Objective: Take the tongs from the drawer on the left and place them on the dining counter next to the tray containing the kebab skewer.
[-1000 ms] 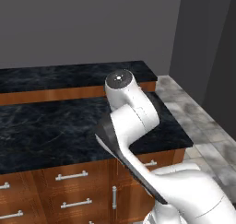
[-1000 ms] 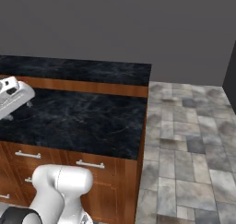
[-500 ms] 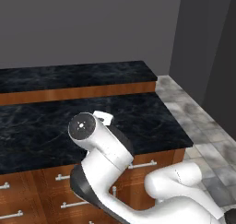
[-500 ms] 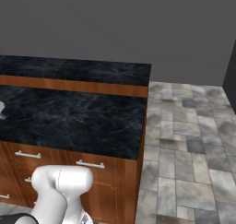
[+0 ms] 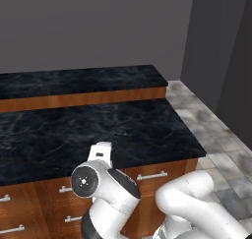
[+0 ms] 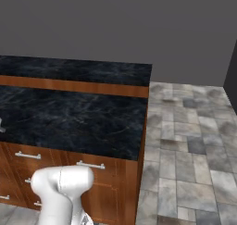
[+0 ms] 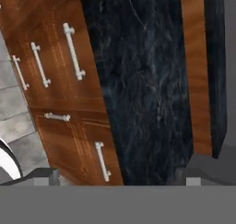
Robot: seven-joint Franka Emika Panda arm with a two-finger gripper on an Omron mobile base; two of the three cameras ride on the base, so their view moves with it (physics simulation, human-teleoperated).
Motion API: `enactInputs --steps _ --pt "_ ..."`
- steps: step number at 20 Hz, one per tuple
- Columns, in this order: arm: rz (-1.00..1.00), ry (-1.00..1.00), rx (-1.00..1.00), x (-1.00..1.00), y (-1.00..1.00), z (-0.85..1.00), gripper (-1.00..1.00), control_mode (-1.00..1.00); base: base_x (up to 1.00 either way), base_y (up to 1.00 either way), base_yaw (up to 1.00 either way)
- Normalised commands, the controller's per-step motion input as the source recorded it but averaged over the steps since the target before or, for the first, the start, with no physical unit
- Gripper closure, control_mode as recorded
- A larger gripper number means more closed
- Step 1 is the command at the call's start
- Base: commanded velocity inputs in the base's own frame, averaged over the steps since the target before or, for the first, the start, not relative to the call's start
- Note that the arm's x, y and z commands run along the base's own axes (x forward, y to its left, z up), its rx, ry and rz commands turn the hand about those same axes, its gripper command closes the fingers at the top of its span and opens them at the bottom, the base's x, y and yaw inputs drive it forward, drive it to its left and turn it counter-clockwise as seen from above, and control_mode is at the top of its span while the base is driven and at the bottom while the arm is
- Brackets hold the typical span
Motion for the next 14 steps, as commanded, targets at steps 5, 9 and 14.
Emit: enactInputs --steps 5,9,14 --pt "0.15 0.0 -0.13 0.0 0.21 -0.99 -1.0 -1.0 0.0 0.0 0.0" --pt "0.12 0.0 -0.1 0.13 0.45 -0.83 -1.0 -1.0 0.0 0.0 0.0" --pt "0.09 0.0 -0.07 0.23 0.61 -0.74 -1.0 -1.0 0.0 0.0 0.0"
